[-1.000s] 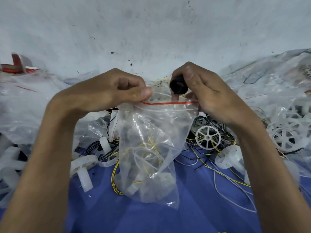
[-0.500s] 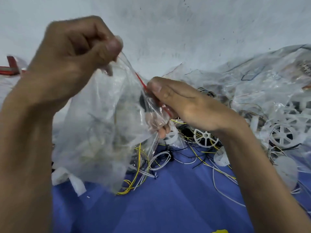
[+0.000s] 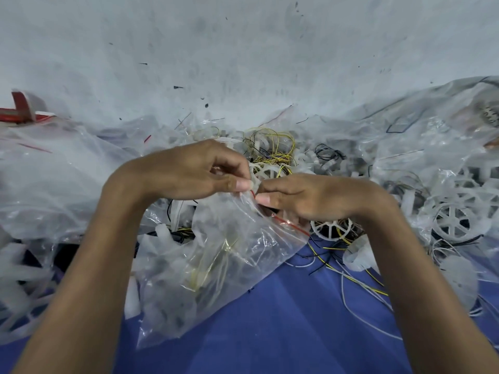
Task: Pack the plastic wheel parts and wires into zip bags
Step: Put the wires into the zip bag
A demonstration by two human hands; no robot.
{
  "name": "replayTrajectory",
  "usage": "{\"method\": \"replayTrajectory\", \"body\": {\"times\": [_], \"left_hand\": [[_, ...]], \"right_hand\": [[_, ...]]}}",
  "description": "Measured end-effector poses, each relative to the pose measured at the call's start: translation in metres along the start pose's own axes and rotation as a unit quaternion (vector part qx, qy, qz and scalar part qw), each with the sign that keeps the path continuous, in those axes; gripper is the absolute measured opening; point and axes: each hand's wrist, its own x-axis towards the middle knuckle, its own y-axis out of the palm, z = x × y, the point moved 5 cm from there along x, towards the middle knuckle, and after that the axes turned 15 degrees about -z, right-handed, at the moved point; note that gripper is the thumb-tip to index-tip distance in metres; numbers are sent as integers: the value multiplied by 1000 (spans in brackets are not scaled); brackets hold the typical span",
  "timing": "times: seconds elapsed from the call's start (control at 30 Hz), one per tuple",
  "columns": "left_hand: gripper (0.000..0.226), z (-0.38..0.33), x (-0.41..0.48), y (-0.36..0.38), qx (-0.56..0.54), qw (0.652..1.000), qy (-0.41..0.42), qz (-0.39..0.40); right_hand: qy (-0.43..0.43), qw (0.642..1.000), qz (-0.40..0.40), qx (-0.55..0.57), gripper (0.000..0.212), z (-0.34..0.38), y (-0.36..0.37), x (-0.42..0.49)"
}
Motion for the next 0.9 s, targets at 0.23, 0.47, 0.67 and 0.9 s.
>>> {"method": "replayTrajectory", "body": {"times": [0.23,0.47,0.67,0.9], "left_hand": [[18,0,-3,13,67,994,-39,82],[35,-12,-5,18,86,990,-6,114],[33,-14,-6,15,54,994,18,92],[38,-10,-4,11,60,995,32,77]], "right_hand": [[20,999,24,42,22,-11,-2,-1],[-20,994,-78,69,37,-7,-20,0],[-59,990,-119,56,37,2,-26,0],[-93,982,-150,61,32,4,-30,-1]]}}
